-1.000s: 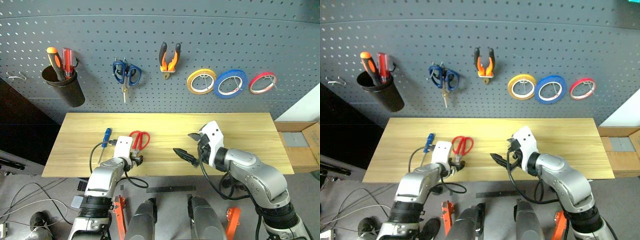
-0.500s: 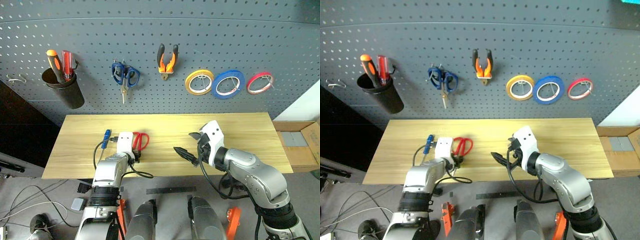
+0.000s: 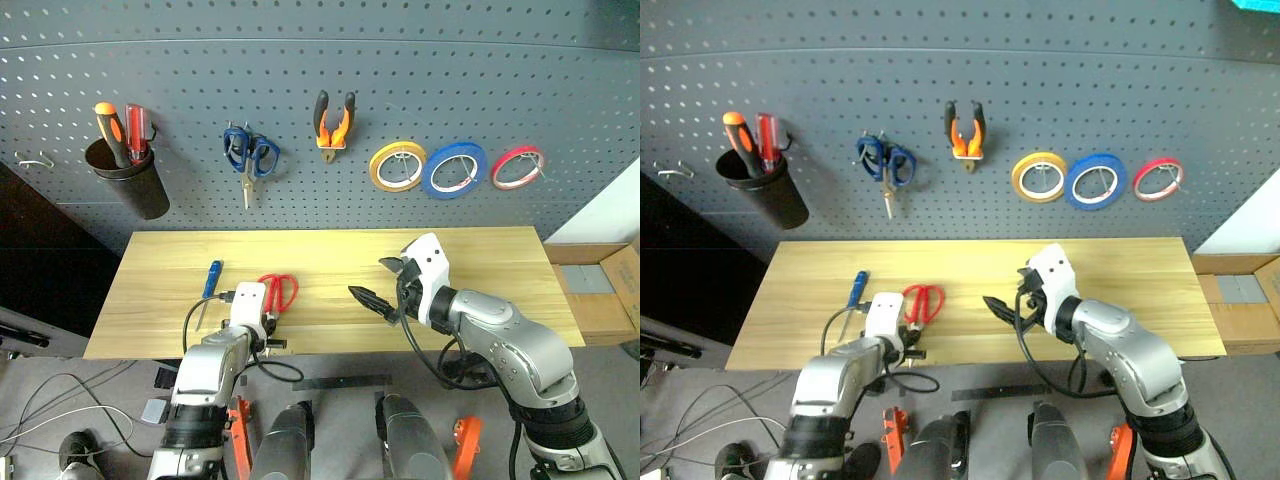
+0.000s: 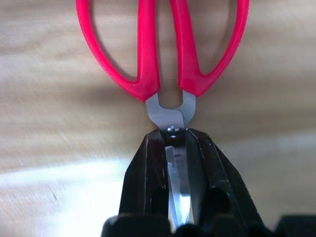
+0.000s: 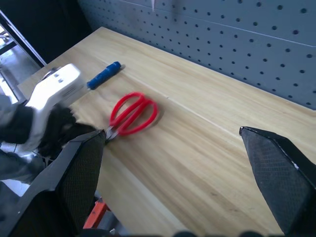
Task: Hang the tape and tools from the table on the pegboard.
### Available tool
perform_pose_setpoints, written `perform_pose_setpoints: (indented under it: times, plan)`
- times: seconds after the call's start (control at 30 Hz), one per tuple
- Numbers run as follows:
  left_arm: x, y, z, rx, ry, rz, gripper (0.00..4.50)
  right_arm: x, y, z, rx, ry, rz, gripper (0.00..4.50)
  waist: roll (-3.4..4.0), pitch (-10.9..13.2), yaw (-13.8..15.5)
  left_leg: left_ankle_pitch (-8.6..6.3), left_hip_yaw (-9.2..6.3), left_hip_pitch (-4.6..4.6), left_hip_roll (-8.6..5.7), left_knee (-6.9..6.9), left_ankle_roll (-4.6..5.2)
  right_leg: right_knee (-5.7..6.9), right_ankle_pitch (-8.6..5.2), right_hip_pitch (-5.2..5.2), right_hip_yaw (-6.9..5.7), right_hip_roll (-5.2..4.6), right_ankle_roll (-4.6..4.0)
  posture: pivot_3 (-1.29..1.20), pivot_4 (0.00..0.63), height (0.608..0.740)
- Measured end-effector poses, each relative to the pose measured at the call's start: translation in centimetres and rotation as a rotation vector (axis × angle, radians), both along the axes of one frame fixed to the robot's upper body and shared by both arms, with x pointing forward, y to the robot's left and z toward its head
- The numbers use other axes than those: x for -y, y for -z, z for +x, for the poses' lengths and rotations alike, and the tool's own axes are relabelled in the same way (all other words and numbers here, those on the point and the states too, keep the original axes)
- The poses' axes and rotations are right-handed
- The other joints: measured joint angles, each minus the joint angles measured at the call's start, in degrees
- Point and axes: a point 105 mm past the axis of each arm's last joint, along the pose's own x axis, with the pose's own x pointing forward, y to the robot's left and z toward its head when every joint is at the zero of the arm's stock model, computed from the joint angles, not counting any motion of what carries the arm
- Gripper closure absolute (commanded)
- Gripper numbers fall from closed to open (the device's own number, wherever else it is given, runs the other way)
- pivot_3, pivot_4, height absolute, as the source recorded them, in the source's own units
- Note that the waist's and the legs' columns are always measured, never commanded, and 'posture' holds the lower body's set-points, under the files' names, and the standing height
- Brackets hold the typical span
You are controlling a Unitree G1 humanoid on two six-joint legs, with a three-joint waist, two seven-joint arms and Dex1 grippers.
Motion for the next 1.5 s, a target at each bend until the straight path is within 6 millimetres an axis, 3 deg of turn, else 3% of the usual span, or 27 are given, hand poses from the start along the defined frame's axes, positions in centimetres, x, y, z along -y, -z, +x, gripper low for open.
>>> perform_pose_setpoints:
  times: [0.13,0.27,0.5,0.7,0.87,1.1,1.5]
  plan:
    - [1.3,-5.5,-0.6,0.34,0.117,-0.005,4.28,0.2,-0.8,0.5,0.03,-0.008,0.009,0.0,-0.02,-0.1,0.3,0.0,0.03,-0.01,0.0,-0.03,-0.01,-0.1,0.0,-0.01,0.03,-0.05,-0.02,-0.1,0.192,0.74]
    - [1.9,-9.5,-1.4,0.585,0.157,-0.017,4.28,0.3,-1.0,0.8,0.043,-0.02,0.017,0.0,-0.02,-0.6,1.0,-0.01,0.11,-0.01,0.0,-0.05,0.0,-0.23,0.0,0.03,0.04,-0.06,-0.02,-0.1,0.184,0.74]
    - [0.7,-12.8,-1.6,0.814,0.119,0.104,4.28,0.4,-1.5,1.2,0.065,-0.037,0.034,0.0,-0.07,-0.8,1.5,0.0,0.15,-0.01,0.02,-0.04,0.01,-0.24,0.0,0.04,0.02,-0.05,-0.01,-0.09,0.17,0.74]
    - [-1.3,-18.0,0.4,1.012,-0.009,0.167,4.28,0.1,-2.2,1.4,0.093,-0.054,0.053,0.0,-0.19,-1.3,1.6,0.0,0.13,-0.01,-0.03,0.0,0.01,-0.22,0.05,0.1,-0.02,-0.02,0.07,-0.09,0.162,0.74]
    - [-0.9,-17.8,1.9,0.987,0.011,0.149,4.28,0.0,-2.4,1.5,0.097,-0.057,0.058,0.0,-0.18,-1.9,1.5,0.0,0.11,0.01,-0.03,0.0,0.02,-0.2,0.06,0.1,-0.01,0.0,0.09,-0.1,0.156,0.74]
    - [-0.5,-15.7,3.3,0.901,0.042,0.144,4.28,-0.1,-2.4,1.6,0.097,-0.051,0.063,0.0,-0.22,-2.1,1.4,0.0,0.1,0.03,-0.02,0.02,0.01,-0.16,0.07,0.11,-0.01,0.02,0.08,-0.11,0.159,0.74]
    - [-0.5,-15.7,5.9,0.866,0.014,0.181,4.28,-0.7,-3.2,1.4,0.103,-0.063,0.135,0.0,-0.24,-2.2,1.3,0.0,0.09,0.04,-0.02,0.06,0.01,-0.11,0.08,0.12,0.0,0.02,0.08,-0.12,0.165,0.74]
